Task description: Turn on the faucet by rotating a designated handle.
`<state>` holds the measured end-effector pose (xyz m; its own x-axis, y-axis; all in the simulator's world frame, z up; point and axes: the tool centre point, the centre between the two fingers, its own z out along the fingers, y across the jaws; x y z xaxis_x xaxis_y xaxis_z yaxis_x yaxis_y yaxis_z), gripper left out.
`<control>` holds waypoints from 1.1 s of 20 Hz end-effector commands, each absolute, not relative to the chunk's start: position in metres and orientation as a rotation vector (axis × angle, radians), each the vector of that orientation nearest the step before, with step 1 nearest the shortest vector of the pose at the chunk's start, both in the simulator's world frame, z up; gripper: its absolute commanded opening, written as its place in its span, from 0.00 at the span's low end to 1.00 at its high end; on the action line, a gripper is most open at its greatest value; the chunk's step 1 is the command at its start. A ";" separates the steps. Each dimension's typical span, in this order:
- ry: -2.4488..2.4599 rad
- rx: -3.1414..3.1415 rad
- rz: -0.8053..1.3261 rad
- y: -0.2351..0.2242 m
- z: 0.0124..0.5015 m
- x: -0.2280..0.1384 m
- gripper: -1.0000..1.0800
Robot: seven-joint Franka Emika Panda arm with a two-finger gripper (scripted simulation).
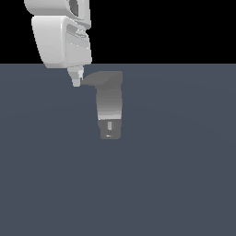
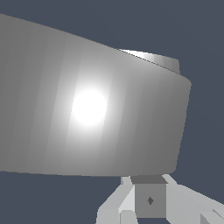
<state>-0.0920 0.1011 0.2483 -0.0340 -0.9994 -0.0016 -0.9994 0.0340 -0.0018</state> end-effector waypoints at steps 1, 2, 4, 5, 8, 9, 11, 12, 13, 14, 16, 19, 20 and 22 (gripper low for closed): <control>2.265 -2.175 0.000 0.088 0.248 -0.093 0.00; 2.265 -2.175 0.000 0.083 0.248 -0.093 0.00; 2.266 -2.174 0.000 0.072 0.248 -0.094 0.00; 2.267 -2.173 0.000 0.066 0.248 -0.095 0.00; 2.267 -2.173 0.000 0.050 0.248 -0.097 0.00; 2.267 -2.173 0.000 0.045 0.248 -0.097 0.00; 2.268 -2.172 0.000 0.034 0.248 -0.099 0.00; 2.268 -2.172 0.000 0.028 0.248 -0.099 0.00; 2.269 -2.172 0.000 0.022 0.248 -0.100 0.00; 2.269 -2.172 0.000 0.017 0.248 -0.101 0.00; 2.270 -2.171 0.000 0.005 0.248 -0.102 0.00; 2.272 -2.170 0.000 -0.013 0.248 -0.104 0.00; 2.272 -2.170 0.000 -0.013 0.248 -0.104 0.00; 2.245 -2.197 -0.001 0.001 0.248 -0.099 0.00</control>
<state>-0.1010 0.0030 0.2485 -0.0215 -0.9998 -0.0001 -0.9998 0.0215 -0.0012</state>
